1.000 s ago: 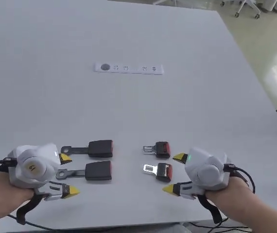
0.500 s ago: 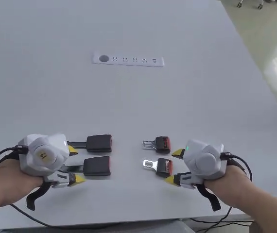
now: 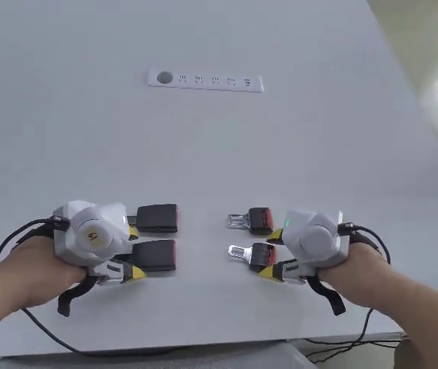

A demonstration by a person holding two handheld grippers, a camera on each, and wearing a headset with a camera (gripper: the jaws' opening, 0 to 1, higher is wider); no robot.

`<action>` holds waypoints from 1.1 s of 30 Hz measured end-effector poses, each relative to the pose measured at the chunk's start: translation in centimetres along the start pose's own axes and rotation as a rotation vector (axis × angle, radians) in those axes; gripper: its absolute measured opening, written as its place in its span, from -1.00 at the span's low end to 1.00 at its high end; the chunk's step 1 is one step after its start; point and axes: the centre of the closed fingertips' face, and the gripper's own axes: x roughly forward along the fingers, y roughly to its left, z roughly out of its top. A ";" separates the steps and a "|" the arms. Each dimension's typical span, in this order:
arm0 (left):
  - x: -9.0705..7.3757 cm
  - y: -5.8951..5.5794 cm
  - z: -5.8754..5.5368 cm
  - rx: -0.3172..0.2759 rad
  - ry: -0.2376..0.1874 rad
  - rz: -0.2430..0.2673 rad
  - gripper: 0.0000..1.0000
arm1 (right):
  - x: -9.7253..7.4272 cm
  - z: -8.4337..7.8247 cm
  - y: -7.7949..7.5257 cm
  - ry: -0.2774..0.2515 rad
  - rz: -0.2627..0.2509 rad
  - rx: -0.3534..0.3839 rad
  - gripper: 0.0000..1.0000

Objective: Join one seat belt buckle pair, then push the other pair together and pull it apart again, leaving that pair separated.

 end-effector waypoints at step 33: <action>1.1 -0.6 -0.4 0.175 0.073 -0.075 -0.34 | 0.7 -0.1 0.2 0.084 0.112 -0.144 -0.35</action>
